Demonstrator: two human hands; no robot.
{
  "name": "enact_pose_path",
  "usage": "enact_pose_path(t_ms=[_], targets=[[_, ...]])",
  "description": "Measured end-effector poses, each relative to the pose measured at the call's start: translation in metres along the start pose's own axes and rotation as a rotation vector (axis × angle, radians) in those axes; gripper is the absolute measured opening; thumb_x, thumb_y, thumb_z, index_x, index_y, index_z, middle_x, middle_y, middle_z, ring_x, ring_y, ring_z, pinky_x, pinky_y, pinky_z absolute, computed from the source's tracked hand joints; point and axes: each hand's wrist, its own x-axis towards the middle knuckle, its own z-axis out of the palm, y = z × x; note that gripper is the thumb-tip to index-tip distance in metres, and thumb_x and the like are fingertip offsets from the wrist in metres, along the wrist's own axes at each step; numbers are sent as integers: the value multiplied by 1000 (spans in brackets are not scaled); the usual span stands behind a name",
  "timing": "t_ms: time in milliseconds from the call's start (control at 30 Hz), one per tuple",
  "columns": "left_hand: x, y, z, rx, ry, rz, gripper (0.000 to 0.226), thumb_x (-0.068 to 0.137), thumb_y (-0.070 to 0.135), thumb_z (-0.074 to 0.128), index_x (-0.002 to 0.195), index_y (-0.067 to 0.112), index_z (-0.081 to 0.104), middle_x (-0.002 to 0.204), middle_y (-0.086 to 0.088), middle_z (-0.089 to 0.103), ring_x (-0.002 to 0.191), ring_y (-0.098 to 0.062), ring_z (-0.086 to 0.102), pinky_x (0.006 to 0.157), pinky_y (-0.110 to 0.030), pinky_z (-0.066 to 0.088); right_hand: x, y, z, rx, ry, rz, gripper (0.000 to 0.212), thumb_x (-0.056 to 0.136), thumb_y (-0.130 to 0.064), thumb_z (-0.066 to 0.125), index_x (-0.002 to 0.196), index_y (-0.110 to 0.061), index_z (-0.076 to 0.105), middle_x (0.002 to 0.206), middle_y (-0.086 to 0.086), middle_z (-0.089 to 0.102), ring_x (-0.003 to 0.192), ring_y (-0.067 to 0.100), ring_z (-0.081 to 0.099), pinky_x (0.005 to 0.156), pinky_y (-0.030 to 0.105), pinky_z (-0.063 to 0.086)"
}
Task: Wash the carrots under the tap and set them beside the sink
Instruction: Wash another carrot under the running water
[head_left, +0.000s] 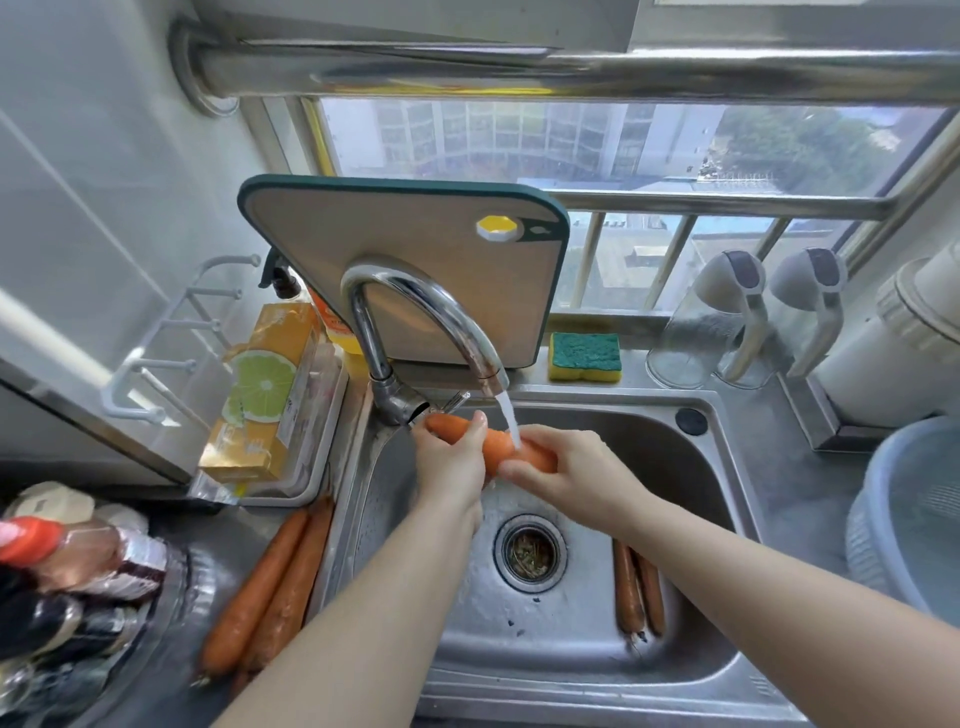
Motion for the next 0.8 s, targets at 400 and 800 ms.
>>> enact_pose_path(t_ms=[400,800], targets=[[-15,12,-10,-359,-80,-70,25,100,27,40,124,19,39,106,-6,52,78,-16,62,81,-43,52,7,-15,-7,769,-381,469,31,100,-34,43,114,-12,60,94,15,67,69,25,67,52,28,54],[-1,1,-36,11,48,-126,52,97,6,42,142,29,29,130,-9,44,102,-27,53,84,-40,48,0,2,-19,524,-254,251,43,78,-21,77,119,-18,64,102,15,69,76,22,70,70,28,59]])
